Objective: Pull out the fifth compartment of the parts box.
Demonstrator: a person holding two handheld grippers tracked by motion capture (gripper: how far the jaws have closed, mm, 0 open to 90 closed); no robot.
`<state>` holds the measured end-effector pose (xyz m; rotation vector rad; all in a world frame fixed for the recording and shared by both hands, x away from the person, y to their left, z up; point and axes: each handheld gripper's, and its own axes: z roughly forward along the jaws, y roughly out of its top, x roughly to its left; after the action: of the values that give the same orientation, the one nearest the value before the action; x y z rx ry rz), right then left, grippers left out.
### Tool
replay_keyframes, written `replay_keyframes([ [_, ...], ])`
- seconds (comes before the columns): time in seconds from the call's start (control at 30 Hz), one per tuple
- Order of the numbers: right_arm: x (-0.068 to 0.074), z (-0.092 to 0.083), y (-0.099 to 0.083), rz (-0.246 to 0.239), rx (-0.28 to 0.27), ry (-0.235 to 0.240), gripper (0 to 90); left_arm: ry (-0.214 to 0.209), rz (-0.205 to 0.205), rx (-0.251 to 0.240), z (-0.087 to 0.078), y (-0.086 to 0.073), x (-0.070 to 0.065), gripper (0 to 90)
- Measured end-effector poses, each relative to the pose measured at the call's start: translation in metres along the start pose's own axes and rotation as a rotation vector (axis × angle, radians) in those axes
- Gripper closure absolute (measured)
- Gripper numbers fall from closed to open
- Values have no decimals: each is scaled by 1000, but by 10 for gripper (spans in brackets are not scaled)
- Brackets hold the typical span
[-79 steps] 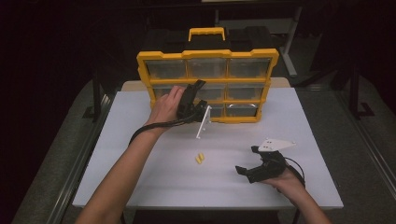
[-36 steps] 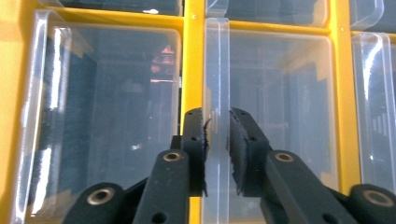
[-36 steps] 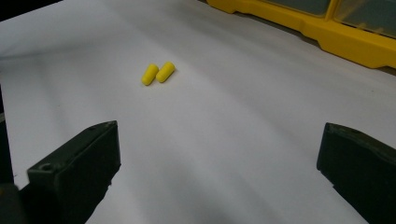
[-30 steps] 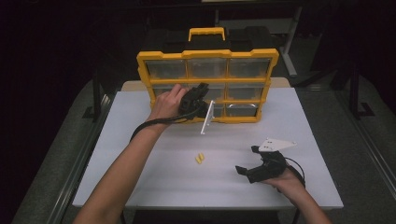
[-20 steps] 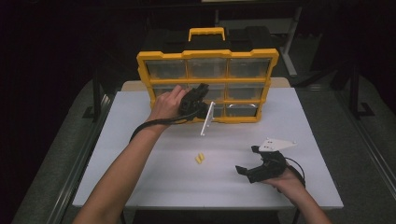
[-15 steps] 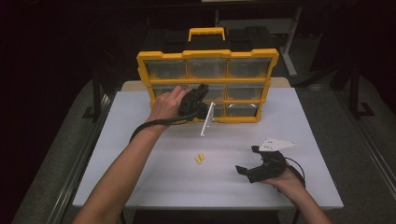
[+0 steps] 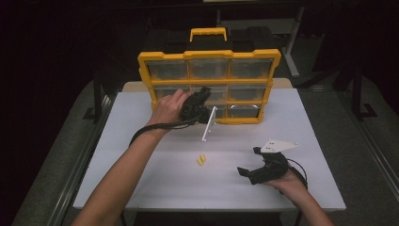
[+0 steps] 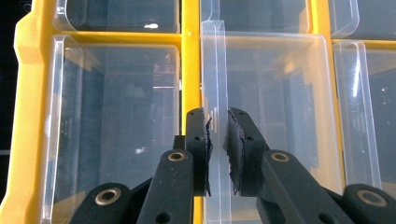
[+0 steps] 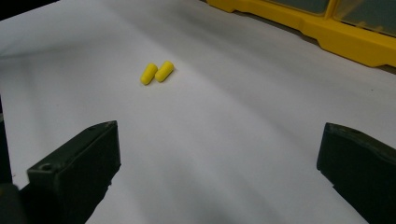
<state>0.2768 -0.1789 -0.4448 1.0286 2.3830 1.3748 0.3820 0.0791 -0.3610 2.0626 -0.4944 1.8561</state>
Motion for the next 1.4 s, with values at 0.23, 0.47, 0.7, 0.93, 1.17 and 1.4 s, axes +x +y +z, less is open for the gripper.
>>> replay_keyframes([
  [0.23, 0, 0, 0, 1, 1, 0, 0, -1, 6, 2, -3, 2, 0, 792],
  [0.47, 0, 0, 0, 1, 1, 0, 0, 4, 18, -3, -9, 4, 0, 792],
  [0.7, 0, 0, 0, 2, 1, -1, 0, 8, 16, -9, -14, 6, -2, 792],
  [0.93, 0, 0, 0, 2, 1, -2, 0, 8, 23, -12, -19, 7, -2, 792],
  [1.17, 0, 0, 0, 2, 2, -3, 0, 15, 20, -22, -25, 10, -3, 792],
  [1.4, 0, 0, 0, 4, 1, -4, 0, 21, 20, -28, -31, 12, -4, 792],
])
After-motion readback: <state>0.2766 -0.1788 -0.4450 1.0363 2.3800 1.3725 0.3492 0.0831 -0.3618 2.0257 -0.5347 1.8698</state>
